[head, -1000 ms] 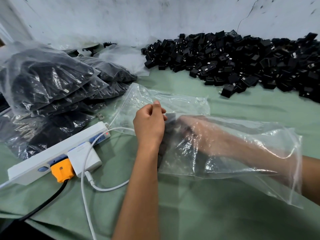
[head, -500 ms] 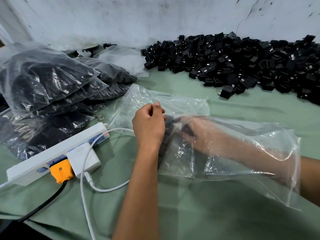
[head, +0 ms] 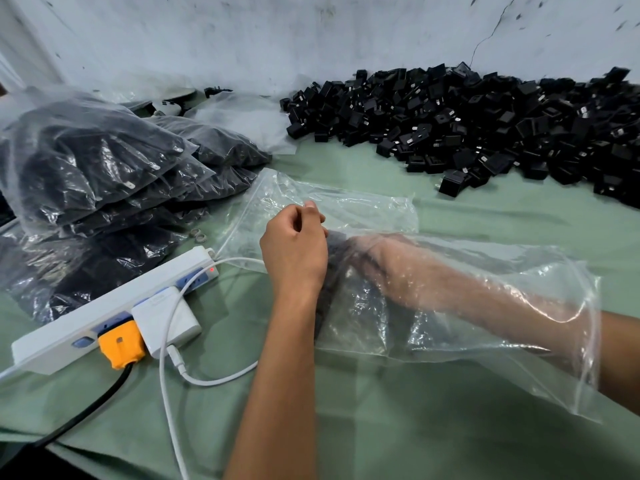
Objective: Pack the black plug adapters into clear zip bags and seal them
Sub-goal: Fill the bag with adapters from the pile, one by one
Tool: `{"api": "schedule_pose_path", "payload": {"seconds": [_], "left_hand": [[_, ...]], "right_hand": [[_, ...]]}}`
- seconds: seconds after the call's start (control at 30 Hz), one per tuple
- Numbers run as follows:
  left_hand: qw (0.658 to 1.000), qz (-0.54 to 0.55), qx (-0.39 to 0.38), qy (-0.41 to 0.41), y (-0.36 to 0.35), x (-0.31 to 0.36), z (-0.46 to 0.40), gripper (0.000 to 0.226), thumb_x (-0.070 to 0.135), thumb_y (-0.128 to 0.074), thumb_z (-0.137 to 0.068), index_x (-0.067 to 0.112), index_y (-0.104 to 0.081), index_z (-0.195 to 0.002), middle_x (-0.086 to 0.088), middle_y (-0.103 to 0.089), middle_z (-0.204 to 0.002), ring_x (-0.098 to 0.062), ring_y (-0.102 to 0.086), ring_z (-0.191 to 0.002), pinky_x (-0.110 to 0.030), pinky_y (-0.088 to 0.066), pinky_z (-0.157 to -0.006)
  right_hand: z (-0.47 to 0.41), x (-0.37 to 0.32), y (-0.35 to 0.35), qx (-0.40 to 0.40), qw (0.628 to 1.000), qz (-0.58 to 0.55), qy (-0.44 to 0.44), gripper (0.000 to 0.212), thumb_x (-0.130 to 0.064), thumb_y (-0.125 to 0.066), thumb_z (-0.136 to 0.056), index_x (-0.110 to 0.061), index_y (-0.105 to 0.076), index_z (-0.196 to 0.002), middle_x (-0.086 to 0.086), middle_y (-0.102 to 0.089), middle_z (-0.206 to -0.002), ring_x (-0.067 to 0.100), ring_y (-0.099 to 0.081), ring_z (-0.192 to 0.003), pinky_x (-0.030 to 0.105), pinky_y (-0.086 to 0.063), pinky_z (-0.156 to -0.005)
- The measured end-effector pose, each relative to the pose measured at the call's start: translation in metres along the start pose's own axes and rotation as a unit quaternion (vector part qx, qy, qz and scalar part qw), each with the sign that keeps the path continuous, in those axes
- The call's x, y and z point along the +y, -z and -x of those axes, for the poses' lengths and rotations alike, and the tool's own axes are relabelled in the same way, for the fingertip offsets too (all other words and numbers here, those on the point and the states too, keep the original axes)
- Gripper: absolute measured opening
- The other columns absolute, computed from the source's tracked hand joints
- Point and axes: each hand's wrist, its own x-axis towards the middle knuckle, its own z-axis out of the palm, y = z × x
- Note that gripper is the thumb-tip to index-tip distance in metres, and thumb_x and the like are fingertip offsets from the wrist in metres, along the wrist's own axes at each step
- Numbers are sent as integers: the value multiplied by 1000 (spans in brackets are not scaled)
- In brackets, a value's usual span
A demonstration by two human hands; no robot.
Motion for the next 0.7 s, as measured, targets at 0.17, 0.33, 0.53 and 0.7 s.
{"api": "schedule_pose_path", "payload": {"seconds": [0.17, 0.33, 0.53, 0.7], "left_hand": [[970, -171, -21, -172, 0, 0, 2, 30, 31, -45, -105, 17, -71, -99, 3, -72, -103, -22, -61, -103, -41, -47, -91], [929, -275, -127, -211, -7, -1, 8, 44, 39, -36, -110, 16, -60, -139, 0, -54, -150, -22, -38, -146, -38, -26, -123], [909, -311, -194, -199, -13, -2, 11, 60, 54, -20, -107, 23, -47, -152, 9, -35, -164, -16, -14, -157, -42, -20, -127], [871, -364, -270, -189, -22, -11, 14, 63, 55, -16, -107, 24, -34, -158, 9, -26, -167, -16, -5, -158, -39, -14, -128]], "right_hand": [[-4, 5, -2, 40, 999, 5, 10, 23, -10, -52, -105, -13, -62, -126, 5, -68, -109, 22, -66, -99, 38, -55, -91], [-7, 9, -3, 18, 997, 72, -16, 25, -6, -51, -100, -2, -62, -122, 16, -68, -108, 35, -66, -99, 49, -55, -91], [4, 7, 6, 29, 998, 58, 26, 27, -2, -48, -101, 2, -62, -123, 19, -67, -110, 38, -65, -102, 47, -53, -92], [33, 24, 16, 44, 990, 49, 122, 47, 5, -49, -102, -4, -51, -147, 1, -50, -150, 10, -47, -134, 19, -33, -118]]}}
